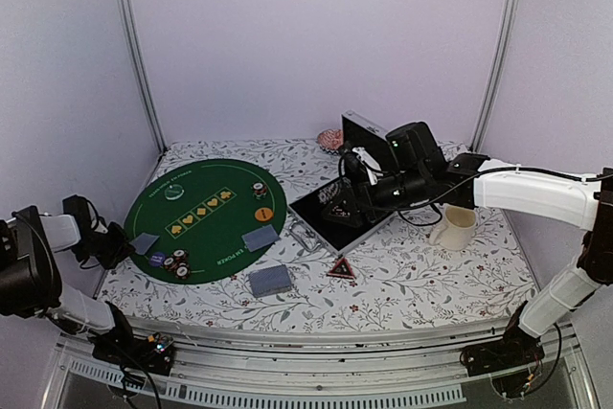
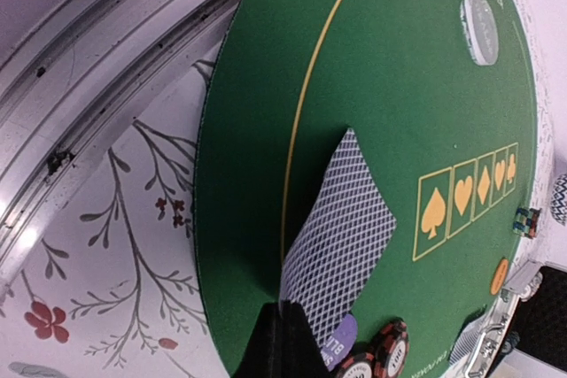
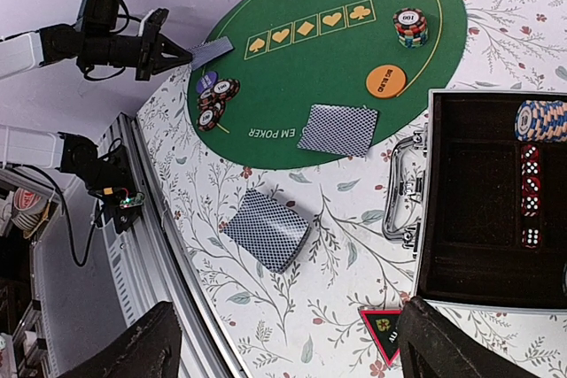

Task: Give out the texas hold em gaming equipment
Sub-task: Distribute the poker card in the small blind area.

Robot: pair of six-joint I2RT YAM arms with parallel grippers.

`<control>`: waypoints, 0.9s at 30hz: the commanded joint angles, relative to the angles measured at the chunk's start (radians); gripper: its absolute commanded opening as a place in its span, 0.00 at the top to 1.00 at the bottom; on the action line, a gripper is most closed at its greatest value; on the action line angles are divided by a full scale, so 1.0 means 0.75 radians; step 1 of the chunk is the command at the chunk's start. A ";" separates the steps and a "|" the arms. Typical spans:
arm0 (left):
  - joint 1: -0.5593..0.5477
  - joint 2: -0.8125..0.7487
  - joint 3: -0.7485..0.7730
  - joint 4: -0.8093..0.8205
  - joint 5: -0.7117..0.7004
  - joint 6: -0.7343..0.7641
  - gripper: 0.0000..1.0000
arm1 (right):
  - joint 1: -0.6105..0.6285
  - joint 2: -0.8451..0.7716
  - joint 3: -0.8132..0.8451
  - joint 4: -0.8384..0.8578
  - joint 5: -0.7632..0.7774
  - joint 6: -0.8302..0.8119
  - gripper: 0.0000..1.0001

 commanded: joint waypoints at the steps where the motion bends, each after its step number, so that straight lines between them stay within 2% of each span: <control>1: 0.010 0.009 -0.013 0.036 -0.020 0.010 1.00 | 0.008 -0.026 0.038 -0.007 0.009 -0.020 0.14; 10: 0.019 0.041 -0.010 0.035 -0.087 0.012 1.00 | 0.009 -0.025 0.039 -0.009 0.005 -0.020 0.14; 11: 0.017 0.047 -0.009 0.033 -0.082 0.014 0.96 | 0.009 -0.025 0.039 -0.009 0.005 -0.021 0.14; 12: 0.018 0.050 -0.008 0.034 -0.075 0.016 0.87 | 0.009 -0.027 0.039 -0.010 0.005 -0.022 0.14; 14: 0.018 0.048 -0.005 0.025 -0.077 0.014 0.68 | 0.008 -0.027 0.038 -0.010 0.005 -0.022 0.14; 15: 0.018 0.037 -0.002 0.019 -0.082 0.013 0.55 | 0.007 -0.027 0.039 -0.009 0.005 -0.022 0.14; 17: 0.017 0.004 0.003 0.002 -0.106 0.004 0.44 | 0.008 -0.027 0.039 -0.009 0.005 -0.020 0.14; 19: 0.016 -0.047 0.006 -0.019 -0.142 -0.008 0.38 | 0.009 -0.026 0.039 -0.010 0.005 -0.020 0.14; 23: -0.037 -0.208 0.020 -0.076 -0.219 -0.052 0.34 | 0.009 -0.017 0.039 -0.011 0.017 -0.012 0.14; 25: -0.155 -0.325 0.030 -0.111 -0.265 -0.095 0.32 | 0.022 -0.002 0.071 -0.021 0.043 -0.006 0.14; 27: -0.349 -0.456 0.051 -0.145 -0.325 -0.147 0.26 | 0.041 0.027 0.105 -0.030 0.050 -0.006 0.14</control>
